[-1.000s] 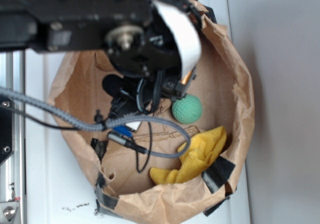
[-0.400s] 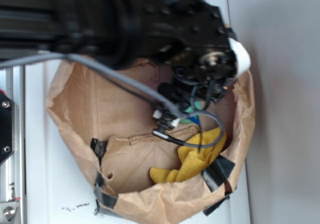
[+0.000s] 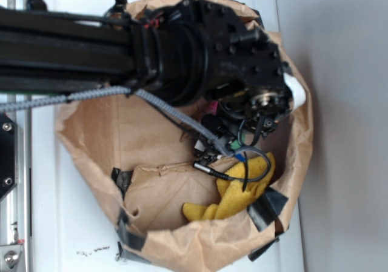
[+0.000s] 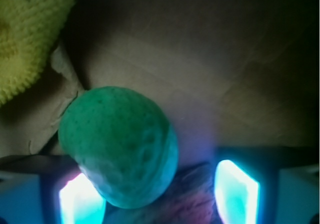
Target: Grab the green ball.
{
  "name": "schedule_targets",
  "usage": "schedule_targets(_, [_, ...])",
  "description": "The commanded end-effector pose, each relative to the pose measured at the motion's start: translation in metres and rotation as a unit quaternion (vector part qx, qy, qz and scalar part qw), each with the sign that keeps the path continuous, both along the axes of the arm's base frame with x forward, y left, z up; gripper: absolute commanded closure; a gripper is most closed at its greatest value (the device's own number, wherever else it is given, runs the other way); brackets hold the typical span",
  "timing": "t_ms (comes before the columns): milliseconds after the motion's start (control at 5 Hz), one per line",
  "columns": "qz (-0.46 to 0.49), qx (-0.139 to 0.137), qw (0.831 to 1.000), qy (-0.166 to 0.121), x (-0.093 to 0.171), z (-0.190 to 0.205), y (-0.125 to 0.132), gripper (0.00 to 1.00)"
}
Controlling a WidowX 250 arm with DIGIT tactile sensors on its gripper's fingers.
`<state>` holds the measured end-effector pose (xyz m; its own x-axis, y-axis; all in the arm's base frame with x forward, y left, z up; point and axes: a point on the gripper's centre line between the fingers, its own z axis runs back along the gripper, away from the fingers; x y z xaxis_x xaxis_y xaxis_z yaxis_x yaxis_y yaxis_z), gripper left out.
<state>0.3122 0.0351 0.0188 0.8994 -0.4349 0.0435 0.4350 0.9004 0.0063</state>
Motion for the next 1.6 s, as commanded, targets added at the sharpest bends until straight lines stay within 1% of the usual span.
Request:
schedule_targets(0, [0.018,-0.021,0.999,-0.036,0.000,0.024,0.002,1.00])
schedule_targets(200, [0.021,-0.032,0.998,-0.044,-0.006,0.036,0.004,1.00])
schedule_targets(400, [0.020,-0.031,0.998,-0.046,-0.007,0.036,0.004,1.00])
schedule_targets(600, [0.014,-0.044,0.998,-0.048,-0.010,0.040,0.008,0.00])
schedule_targets(800, [0.016,-0.051,0.997,-0.048,-0.010,0.044,0.012,0.00])
schedule_targets(1000, [0.021,-0.061,0.997,-0.042,-0.007,0.056,0.009,0.00])
schedule_targets(1200, [-0.009,-0.033,0.998,-0.044,-0.022,0.057,-0.022,0.00])
schedule_targets(1400, [-0.018,-0.038,0.998,-0.043,-0.023,0.057,-0.039,0.00])
